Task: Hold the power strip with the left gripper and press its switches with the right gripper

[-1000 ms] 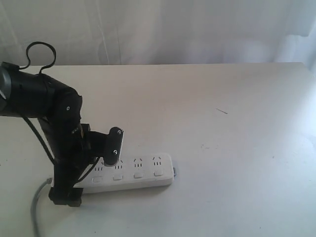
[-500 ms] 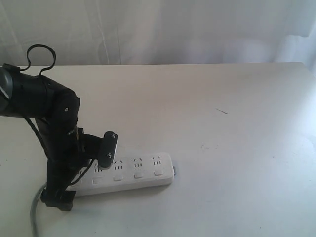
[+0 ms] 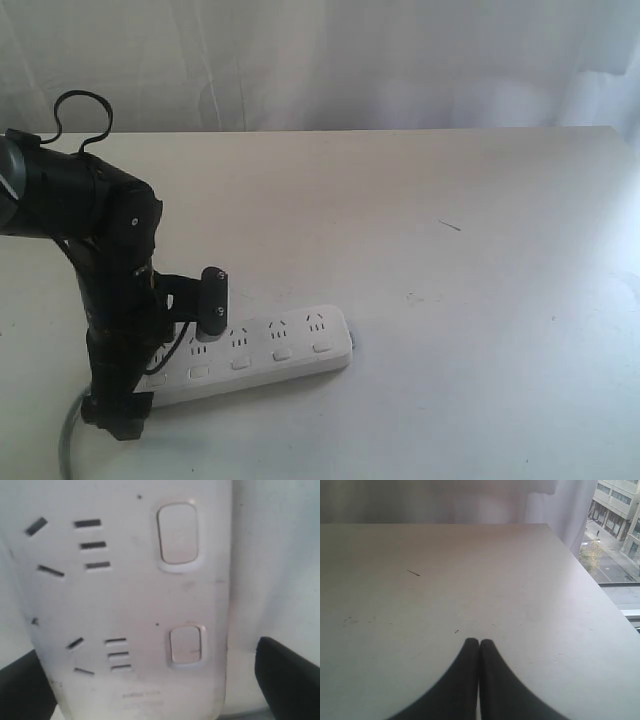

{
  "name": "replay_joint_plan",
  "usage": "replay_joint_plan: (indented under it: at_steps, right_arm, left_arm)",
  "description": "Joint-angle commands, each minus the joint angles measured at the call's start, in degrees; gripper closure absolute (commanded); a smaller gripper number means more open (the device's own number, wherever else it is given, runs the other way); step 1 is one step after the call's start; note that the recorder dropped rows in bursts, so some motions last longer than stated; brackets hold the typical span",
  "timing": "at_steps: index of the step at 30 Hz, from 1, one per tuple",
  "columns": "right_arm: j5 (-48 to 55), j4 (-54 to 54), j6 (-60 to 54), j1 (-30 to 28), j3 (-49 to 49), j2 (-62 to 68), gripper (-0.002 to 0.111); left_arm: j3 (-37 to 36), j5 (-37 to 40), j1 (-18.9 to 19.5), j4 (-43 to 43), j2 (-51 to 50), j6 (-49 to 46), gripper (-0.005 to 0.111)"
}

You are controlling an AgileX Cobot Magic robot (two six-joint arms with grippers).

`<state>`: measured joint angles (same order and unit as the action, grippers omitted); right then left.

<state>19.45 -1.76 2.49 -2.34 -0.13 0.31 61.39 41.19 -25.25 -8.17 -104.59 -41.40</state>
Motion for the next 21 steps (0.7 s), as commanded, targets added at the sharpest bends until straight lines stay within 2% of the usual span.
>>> replay_joint_plan:
  at_steps: [1,4,11,13,15,18,19,21]
  right_arm:
    - [-0.21,-0.16,-0.27,-0.51,0.13,-0.31,0.108]
    - [-0.21,-0.16,-0.27,-0.51,0.13,-0.31,0.108]
    - [-0.21,-0.16,-0.27,-0.51,0.13,-0.31,0.108]
    - [-0.21,-0.16,-0.27,-0.51,0.13,-0.31,0.108]
    - [-0.21,-0.16,-0.27,-0.51,0.13,-0.31,0.108]
    - [-0.21,-0.16,-0.27,-0.51,0.13,-0.31,0.108]
    - [-0.21,-0.16,-0.27,-0.51,0.13,-0.31,0.108]
    - [-0.21,-0.16,-0.27,-0.51,0.13,-0.31,0.108]
  left_arm:
    - [-0.26,0.72,-0.01,2.85,0.06,2.22,0.002]
    - [-0.26,-1.05,-0.01,4.87,0.06,2.22,0.002]
    - [-0.26,-3.29,-0.01,3.36,0.06,2.05,0.002]
    - [-0.26,-4.48,-0.01,3.36,0.06,2.21,0.006]
    - [-0.26,-6.06,-0.01,3.36,0.06,2.56,0.017]
    - [-0.26,-8.5,-0.01,3.36,0.06,2.92,0.048]
    - [-0.26,-9.11,-0.01,3.36,0.06,2.92,0.063]
    - [-0.26,-9.68,-0.01,3.36,0.06,2.92,0.082]
